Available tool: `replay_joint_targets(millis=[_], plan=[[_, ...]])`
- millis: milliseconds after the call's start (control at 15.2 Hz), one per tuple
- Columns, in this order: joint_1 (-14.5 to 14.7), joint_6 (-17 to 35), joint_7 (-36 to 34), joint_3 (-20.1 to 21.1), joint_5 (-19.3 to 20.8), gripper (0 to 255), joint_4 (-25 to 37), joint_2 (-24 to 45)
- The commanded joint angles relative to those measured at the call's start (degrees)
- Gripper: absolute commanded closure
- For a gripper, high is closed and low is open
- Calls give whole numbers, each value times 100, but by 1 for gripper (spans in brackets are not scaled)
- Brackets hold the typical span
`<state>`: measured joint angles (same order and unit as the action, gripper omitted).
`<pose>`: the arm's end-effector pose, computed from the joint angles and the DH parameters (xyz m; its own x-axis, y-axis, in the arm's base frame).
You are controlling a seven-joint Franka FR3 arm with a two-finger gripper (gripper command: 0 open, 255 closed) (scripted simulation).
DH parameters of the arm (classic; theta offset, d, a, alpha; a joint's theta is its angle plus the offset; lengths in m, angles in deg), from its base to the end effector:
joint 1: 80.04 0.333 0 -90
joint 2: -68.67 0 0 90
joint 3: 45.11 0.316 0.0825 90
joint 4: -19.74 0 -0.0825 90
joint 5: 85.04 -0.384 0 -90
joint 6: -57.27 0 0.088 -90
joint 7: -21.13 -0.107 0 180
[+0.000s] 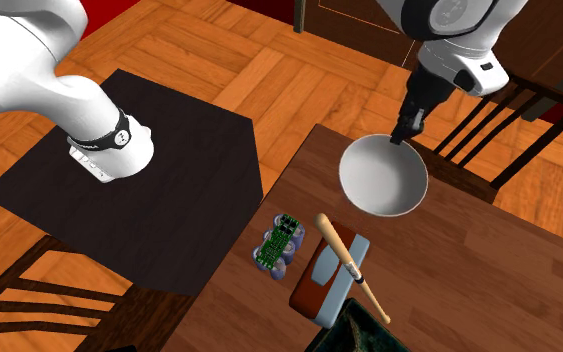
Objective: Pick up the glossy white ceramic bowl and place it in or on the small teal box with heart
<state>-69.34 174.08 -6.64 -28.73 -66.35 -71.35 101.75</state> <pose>0.6254 0.2711 0.3008 0.9931 0.1111 -0.0378 0.1156 -0.9811 0.1549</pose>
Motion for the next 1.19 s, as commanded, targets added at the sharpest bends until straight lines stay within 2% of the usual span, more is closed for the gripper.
replay_joint_targets(millis=[0, 594, 1122], plan=[[-155, 7, 181, -29, -27, 255, -80, -106], [-972, 74, 1235, -255, -123, 255, -181, -331], [-1623, -52, 2190, -475, -196, 255, 239, -207]])
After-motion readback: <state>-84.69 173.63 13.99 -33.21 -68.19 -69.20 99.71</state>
